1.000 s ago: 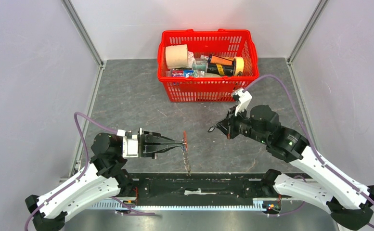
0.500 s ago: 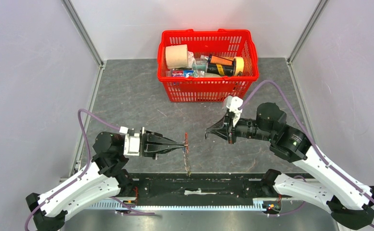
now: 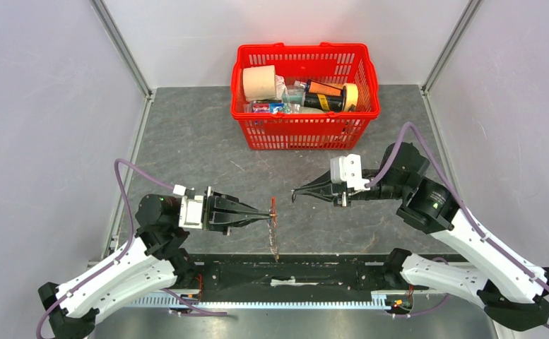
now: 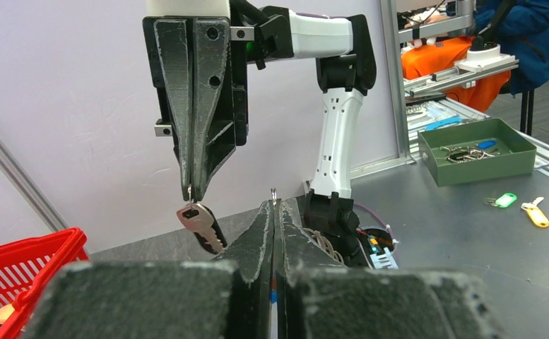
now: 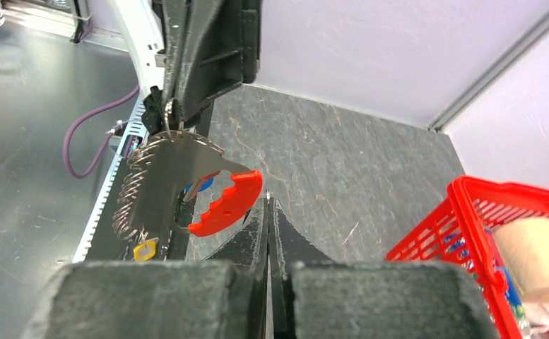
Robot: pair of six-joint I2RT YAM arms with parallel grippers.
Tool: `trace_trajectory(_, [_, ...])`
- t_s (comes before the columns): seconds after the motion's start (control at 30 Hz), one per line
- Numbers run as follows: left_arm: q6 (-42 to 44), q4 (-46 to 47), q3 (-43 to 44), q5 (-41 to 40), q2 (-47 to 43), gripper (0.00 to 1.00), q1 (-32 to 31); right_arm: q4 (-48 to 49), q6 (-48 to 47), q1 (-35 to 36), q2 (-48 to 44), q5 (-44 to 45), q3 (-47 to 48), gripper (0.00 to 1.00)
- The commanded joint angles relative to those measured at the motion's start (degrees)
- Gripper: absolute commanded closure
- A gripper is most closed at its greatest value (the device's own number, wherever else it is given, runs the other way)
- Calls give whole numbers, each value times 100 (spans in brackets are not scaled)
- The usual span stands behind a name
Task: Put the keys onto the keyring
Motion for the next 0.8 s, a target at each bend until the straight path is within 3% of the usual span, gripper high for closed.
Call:
trace_trajectory(0.0, [-260, 487, 97, 30, 44, 98, -34, 27, -670, 101, 98, -530, 306, 100])
trace_trajectory(0.3, [-313, 580, 68, 52, 63, 98, -34, -93, -1252, 279, 317, -1187, 416, 100])
trace_trajectory(0.77, [-307, 601, 45, 47, 72, 98, -34, 13, -1538, 689, 521, -1265, 592, 100])
